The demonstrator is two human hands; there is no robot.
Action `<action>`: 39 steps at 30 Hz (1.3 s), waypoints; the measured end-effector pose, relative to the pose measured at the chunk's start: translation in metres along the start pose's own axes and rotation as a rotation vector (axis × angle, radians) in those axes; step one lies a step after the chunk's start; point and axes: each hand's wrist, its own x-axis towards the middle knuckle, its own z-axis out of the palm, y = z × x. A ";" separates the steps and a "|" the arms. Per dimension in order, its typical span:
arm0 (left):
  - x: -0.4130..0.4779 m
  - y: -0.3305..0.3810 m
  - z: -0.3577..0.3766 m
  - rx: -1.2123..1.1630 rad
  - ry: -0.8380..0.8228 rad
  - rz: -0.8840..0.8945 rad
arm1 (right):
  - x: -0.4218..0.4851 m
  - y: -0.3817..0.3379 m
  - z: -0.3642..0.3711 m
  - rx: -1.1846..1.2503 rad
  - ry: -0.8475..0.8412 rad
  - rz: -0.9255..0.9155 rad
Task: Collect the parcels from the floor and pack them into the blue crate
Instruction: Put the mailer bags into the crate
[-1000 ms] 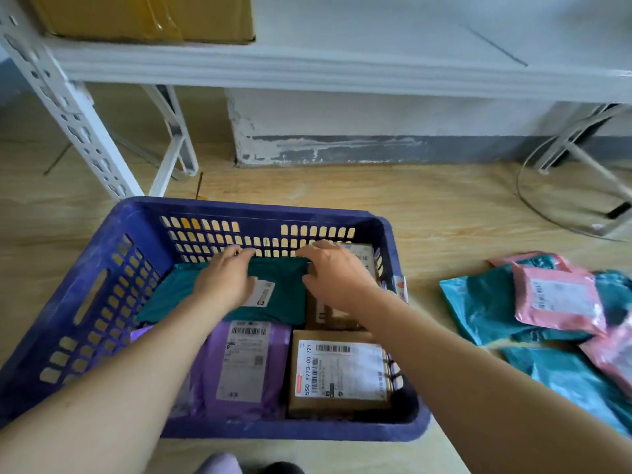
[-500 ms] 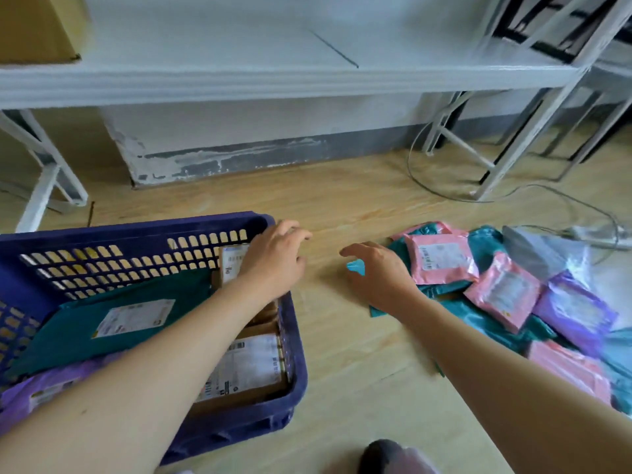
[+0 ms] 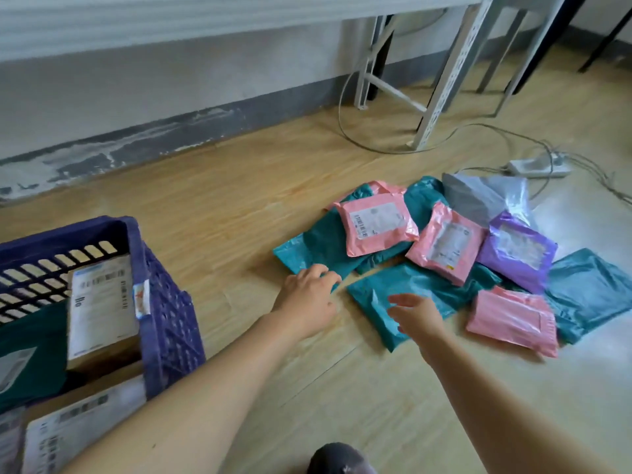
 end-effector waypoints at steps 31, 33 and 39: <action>0.130 0.063 0.106 -0.110 -0.346 0.095 | 0.119 0.104 -0.085 1.318 0.456 0.673; 0.130 0.059 0.106 -0.115 -0.342 0.086 | 0.120 0.102 -0.084 1.305 0.489 0.676; 0.116 0.056 0.099 -0.080 -0.306 0.074 | 0.105 0.083 -0.071 0.853 0.543 0.607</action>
